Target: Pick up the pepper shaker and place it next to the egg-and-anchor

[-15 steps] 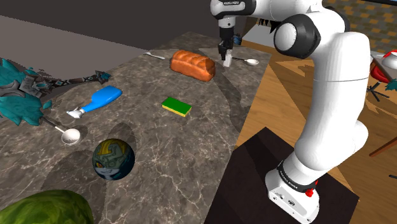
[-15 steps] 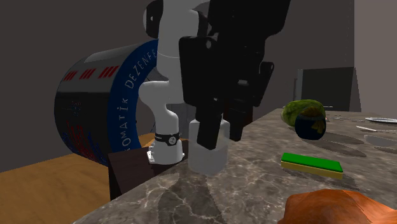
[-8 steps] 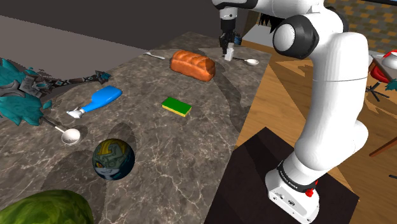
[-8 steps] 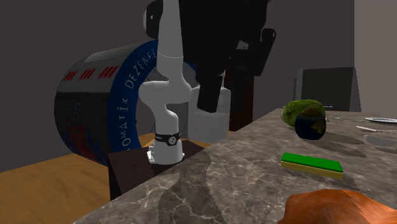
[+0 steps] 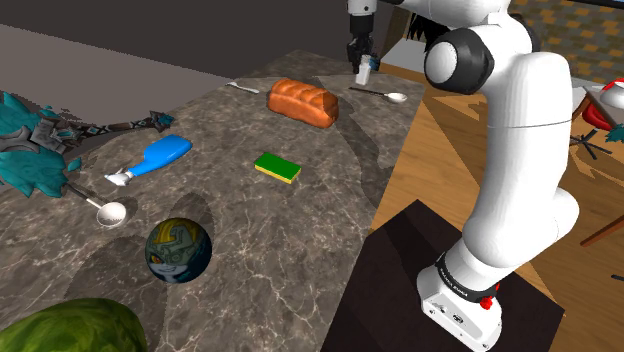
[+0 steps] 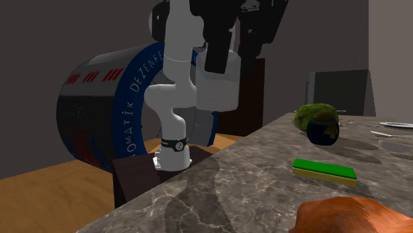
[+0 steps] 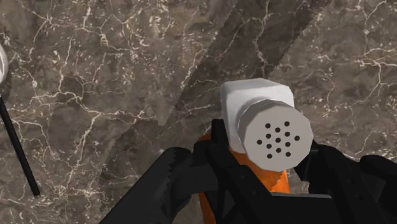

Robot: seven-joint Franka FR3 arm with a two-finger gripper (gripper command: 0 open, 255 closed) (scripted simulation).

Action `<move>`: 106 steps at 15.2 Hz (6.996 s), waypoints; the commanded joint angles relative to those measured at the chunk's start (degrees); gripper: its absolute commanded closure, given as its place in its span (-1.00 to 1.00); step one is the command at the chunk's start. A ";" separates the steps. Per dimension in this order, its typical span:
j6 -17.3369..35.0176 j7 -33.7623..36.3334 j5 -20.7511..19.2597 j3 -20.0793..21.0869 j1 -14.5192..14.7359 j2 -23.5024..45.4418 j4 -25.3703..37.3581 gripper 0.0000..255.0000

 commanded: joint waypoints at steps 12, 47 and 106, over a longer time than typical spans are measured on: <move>3.77 10.03 -0.65 2.64 7.76 -15.08 -19.86 1.00; 5.32 55.31 3.96 22.29 33.31 -22.35 -30.19 1.00; 32.54 63.08 1.39 24.22 38.55 -11.45 -46.72 -1.00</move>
